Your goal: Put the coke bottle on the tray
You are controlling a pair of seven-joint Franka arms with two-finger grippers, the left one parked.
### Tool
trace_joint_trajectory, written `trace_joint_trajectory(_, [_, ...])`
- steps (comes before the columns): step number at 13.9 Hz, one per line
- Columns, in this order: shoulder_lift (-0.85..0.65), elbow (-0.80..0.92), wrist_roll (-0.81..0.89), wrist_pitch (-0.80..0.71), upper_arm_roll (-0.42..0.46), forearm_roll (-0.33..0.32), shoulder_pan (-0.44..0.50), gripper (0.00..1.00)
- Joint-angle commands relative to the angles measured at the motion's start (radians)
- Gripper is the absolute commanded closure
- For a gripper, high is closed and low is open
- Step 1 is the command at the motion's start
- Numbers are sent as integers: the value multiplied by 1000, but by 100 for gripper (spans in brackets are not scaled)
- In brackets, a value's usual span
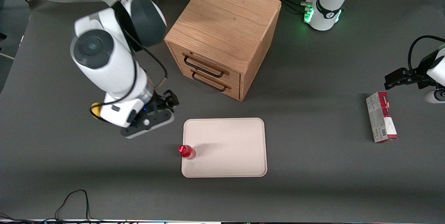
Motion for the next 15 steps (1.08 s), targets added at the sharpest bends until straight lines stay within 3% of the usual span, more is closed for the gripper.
trace_joint_trajectory(1, [-191, -245, 2, 20, -6, -12, -29, 0])
trace_joint_trajectory(7, [-470, -587, -43, 118, 11, -9, -241, 0])
trace_joint_trajectory(12, [-576, -687, -81, 118, 13, -40, -376, 0])
trace_joint_trajectory(15, [-590, -684, -81, 107, 66, -109, -435, 0])
